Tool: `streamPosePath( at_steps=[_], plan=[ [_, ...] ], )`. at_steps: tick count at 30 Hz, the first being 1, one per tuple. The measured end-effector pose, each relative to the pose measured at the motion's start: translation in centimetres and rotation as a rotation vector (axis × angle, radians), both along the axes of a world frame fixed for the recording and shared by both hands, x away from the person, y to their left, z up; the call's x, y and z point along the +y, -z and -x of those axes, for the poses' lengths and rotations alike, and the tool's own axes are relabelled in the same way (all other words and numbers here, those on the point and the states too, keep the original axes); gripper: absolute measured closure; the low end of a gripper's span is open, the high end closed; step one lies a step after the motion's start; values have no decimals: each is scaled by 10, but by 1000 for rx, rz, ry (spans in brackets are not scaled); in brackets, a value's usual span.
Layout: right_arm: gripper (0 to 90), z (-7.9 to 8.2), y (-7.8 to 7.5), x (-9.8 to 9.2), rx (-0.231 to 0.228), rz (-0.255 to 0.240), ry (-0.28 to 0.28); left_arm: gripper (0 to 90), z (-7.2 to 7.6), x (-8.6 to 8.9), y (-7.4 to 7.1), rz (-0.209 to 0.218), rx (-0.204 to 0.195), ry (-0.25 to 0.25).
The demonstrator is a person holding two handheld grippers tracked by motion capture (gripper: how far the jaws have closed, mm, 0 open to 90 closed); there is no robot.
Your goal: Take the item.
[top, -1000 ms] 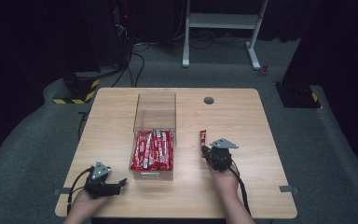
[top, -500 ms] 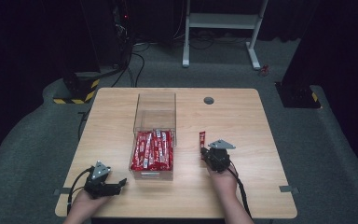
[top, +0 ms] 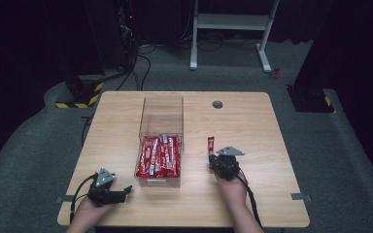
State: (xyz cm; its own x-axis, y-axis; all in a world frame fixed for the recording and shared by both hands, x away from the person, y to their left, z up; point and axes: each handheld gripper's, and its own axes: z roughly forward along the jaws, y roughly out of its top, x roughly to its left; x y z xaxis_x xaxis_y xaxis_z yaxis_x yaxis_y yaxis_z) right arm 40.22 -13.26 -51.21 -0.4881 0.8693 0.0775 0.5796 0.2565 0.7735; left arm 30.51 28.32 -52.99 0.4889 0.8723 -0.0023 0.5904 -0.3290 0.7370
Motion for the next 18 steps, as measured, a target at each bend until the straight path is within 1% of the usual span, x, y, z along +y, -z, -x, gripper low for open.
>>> streamPosePath(
  at_steps=[11,14,18],
  plan=[
    [733,4,-10,2,-31,-20,-10,149,0,0,0,0,0,0],
    [706,6,-13,3,-49,-16,-21,149,0,0,0,0,0,0],
    [655,8,-16,5,-59,-15,-29,149,0,0,0,0,0,0]
  ],
)
